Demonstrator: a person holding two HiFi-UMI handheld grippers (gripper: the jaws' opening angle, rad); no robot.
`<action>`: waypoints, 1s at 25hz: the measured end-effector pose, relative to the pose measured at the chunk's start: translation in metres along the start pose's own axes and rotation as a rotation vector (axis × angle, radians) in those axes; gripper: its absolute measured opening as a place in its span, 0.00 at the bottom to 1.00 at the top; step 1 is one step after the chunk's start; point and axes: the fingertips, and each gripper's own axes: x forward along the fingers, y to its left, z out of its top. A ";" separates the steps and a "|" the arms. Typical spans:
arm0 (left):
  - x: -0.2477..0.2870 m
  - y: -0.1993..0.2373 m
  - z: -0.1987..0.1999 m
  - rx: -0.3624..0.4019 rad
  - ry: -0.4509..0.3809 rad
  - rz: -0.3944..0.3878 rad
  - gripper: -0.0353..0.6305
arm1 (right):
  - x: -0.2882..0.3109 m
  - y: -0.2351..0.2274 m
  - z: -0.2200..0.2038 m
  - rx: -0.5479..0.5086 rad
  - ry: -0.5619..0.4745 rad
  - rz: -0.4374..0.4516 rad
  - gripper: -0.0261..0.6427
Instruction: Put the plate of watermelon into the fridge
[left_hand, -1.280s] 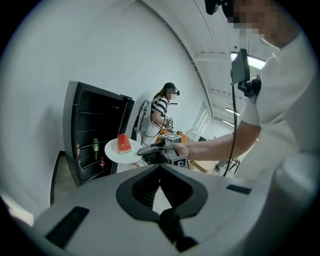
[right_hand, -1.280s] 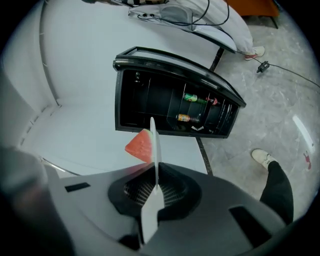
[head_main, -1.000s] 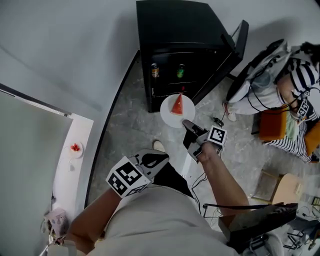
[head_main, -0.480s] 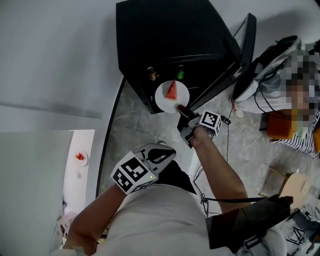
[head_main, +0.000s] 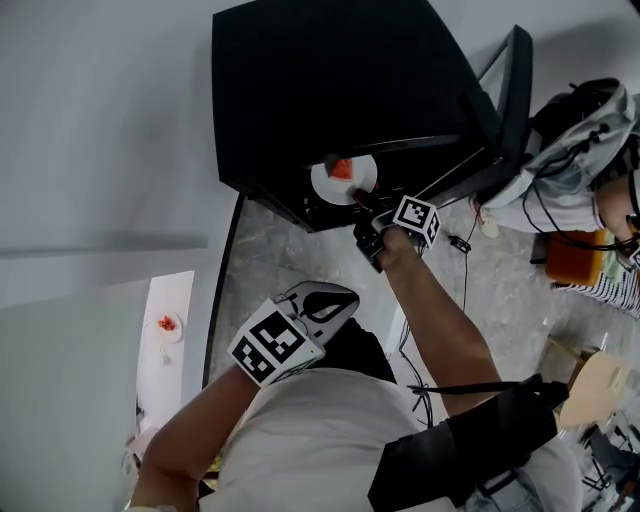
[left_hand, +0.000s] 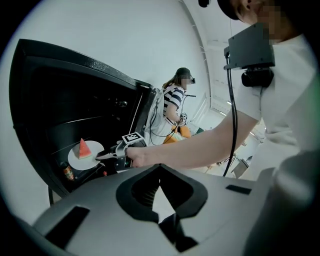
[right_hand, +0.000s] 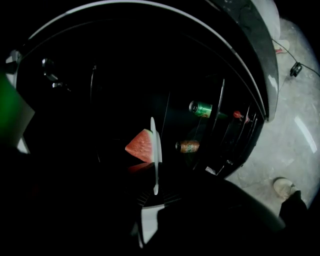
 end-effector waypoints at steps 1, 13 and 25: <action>0.001 0.004 0.001 -0.001 0.004 0.005 0.07 | 0.006 -0.002 0.004 0.002 -0.001 -0.001 0.08; 0.006 0.018 0.001 -0.022 0.013 0.019 0.07 | 0.044 -0.020 0.036 -0.015 -0.012 -0.062 0.08; 0.007 0.020 -0.006 -0.038 0.016 0.000 0.07 | 0.047 -0.033 0.044 -0.177 -0.006 -0.170 0.08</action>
